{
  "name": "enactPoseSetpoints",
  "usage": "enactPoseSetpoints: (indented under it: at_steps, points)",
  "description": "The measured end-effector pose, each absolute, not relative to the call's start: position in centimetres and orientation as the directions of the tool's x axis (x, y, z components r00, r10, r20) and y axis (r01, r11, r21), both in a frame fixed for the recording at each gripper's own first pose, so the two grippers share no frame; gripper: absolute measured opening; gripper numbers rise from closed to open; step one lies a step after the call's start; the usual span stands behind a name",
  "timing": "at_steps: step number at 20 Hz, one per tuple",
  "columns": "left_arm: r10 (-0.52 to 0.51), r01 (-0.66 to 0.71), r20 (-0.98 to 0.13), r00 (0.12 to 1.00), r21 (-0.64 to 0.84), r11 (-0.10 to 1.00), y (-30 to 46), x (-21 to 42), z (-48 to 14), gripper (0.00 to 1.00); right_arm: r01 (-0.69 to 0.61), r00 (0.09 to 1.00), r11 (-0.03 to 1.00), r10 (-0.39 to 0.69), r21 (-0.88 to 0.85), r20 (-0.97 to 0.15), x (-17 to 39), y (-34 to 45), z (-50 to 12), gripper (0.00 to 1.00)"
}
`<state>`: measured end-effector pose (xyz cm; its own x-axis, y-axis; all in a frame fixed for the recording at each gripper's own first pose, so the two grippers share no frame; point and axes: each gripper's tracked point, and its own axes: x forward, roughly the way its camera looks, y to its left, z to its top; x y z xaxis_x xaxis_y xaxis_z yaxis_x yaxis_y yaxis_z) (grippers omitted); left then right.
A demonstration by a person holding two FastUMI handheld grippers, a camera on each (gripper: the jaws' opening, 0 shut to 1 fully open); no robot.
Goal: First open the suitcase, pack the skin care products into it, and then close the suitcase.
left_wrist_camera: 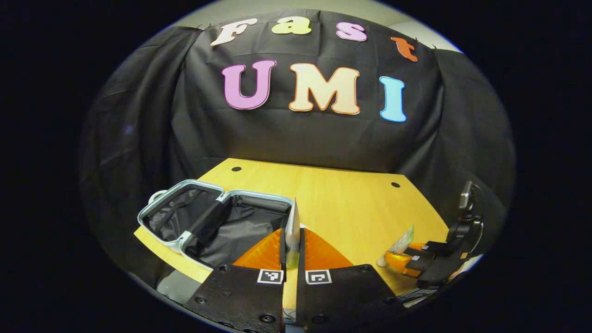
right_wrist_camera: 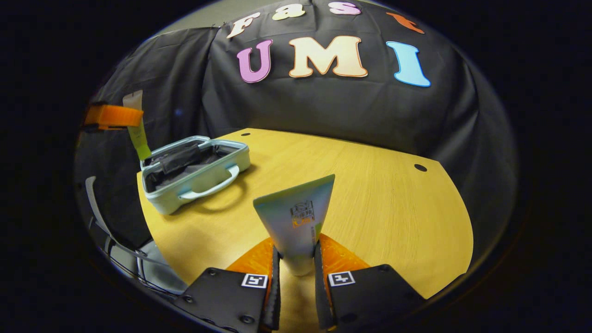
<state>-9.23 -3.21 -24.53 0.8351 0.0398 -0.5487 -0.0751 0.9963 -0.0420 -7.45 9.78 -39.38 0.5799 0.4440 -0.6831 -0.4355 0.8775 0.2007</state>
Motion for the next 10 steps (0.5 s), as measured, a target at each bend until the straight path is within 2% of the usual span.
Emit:
enactPoseSetpoints:
  at_steps: [2,3,4,8,9,10]
  points:
    - [0.067,-0.089,-0.569,0.820,-0.010,0.996,-1.2,-8.9,-24.9,0.03,-0.432,0.579,0.873,0.460,0.225,-0.673,-6.7,11.2,-37.9,0.33]
    - [0.065,-0.085,-0.579,0.813,-0.006,0.996,-0.3,-8.7,-25.4,0.03,-0.429,0.582,0.874,0.461,0.228,-0.670,-6.2,12.0,-37.3,0.29]
    - [0.057,-0.074,-0.593,0.803,-0.005,0.997,0.4,-8.5,-26.1,0.03,-0.427,0.580,0.872,0.467,0.239,-0.668,-5.9,13.2,-36.7,0.33]
    - [0.025,-0.032,-0.679,0.734,0.003,0.999,4.5,-8.6,-30.0,0.03,-0.418,0.574,0.859,0.502,0.296,-0.647,-5.1,19.7,-33.7,0.33]
    - [0.018,-0.025,-0.698,0.716,0.000,1.000,5.6,-8.6,-31.1,0.03,-0.417,0.564,0.850,0.519,0.321,-0.642,-5.1,21.8,-32.8,0.29]
    - [0.016,-0.019,-0.720,0.694,0.004,1.000,6.6,-8.7,-32.0,0.04,-0.418,0.554,0.842,0.535,0.342,-0.638,-5.3,24.0,-32.1,0.33]
